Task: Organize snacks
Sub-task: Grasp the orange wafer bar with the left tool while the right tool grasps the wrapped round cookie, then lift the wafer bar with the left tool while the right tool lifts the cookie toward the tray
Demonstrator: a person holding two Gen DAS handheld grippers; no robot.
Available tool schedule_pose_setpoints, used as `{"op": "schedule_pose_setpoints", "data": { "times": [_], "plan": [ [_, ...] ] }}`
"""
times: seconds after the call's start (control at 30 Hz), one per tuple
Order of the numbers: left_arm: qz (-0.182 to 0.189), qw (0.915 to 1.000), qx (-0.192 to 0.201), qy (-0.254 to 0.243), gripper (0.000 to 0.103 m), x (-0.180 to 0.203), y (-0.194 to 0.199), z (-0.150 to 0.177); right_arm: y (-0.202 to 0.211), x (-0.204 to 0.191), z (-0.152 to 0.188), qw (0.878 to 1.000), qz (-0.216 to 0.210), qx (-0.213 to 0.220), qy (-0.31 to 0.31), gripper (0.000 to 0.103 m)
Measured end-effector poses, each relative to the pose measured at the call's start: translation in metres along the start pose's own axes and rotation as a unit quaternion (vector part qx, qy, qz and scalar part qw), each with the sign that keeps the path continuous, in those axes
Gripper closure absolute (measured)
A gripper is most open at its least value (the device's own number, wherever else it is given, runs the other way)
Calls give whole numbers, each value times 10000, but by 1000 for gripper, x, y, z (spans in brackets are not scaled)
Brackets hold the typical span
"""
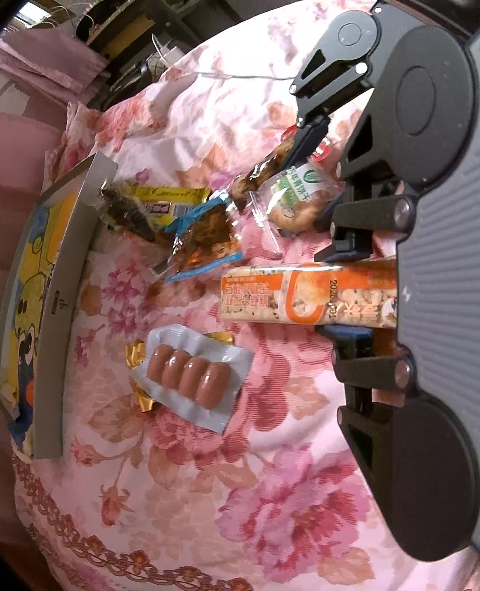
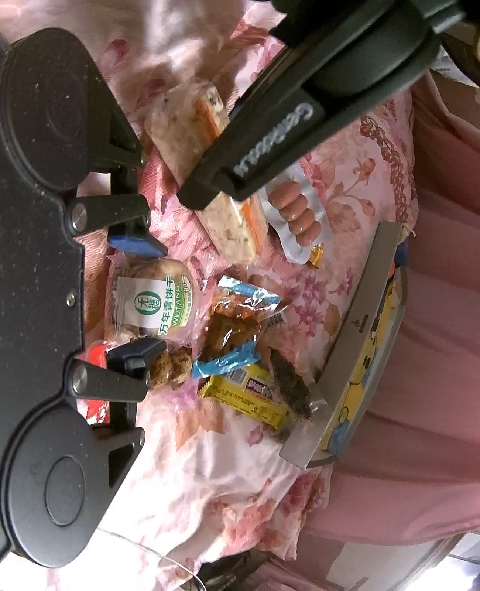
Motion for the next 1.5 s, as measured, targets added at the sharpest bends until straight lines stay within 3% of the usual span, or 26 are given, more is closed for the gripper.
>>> {"op": "schedule_pose_setpoints", "data": {
  "times": [0.33,0.73,1.0,1.23,1.5],
  "plan": [
    [207,9995,196,-140,68,2,17,7,17,0,-4,9932,699,540,755,55],
    [83,9939,847,-700,68,13,47,-20,41,18,-25,9798,1288,1412,592,55],
    [-105,9875,1329,-845,68,15,66,-59,46,39,-43,9696,1568,1873,163,55],
    [-114,9798,1740,-977,68,25,76,-98,53,52,-58,9610,1706,2170,159,55],
    [-72,9715,2052,-1187,68,42,79,-160,46,91,-115,9519,1931,2367,248,55]
  ]
}}
Point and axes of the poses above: each gripper's, at about its wrist camera, not at the fingertips, and y roughly against the way its jaws point, x to its right, z to its underside, the point moved 8 cm from there along -y, roughly the way its jaws point, and after that the axes turned 13 degrees about z, right-handed, at the moved point
